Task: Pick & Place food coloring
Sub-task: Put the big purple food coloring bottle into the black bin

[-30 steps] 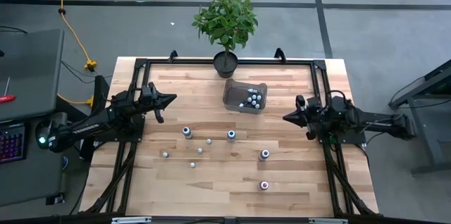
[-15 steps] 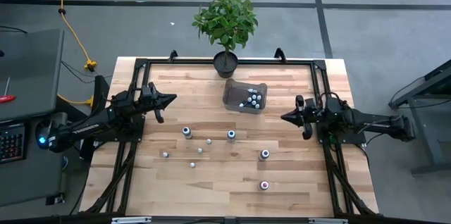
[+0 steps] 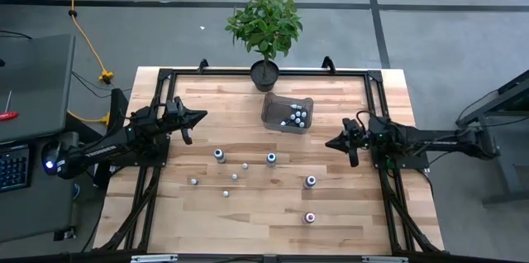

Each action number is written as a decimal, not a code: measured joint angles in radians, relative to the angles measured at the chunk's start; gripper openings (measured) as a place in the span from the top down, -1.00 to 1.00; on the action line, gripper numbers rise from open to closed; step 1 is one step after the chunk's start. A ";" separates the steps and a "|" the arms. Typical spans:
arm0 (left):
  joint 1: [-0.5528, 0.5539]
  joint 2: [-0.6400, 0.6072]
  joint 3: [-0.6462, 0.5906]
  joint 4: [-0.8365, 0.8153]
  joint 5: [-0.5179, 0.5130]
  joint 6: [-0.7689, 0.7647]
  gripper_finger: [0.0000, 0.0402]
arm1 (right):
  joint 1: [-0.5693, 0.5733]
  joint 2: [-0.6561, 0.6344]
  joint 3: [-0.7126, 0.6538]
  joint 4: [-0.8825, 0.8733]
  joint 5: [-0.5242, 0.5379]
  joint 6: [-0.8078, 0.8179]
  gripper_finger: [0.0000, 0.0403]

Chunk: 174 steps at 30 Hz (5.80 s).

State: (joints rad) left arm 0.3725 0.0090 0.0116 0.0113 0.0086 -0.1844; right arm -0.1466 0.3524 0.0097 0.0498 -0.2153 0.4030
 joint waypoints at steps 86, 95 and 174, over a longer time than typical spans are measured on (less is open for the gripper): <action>0.000 0.000 0.000 0.000 0.000 0.000 1.00 | 0.452 1.100 1.239 -0.977 0.059 -0.036 0.78; 0.000 0.000 0.000 0.000 0.000 0.000 1.00 | 0.503 1.134 1.239 -0.981 0.161 -0.007 0.21; 0.000 0.000 0.000 0.000 0.001 0.000 1.00 | 0.505 1.278 1.170 -0.906 0.190 0.178 0.43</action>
State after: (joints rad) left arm 0.3725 0.0089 0.0116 0.0113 0.0093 -0.1845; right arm 0.3588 1.6301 1.1797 -0.8562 -0.0257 0.5809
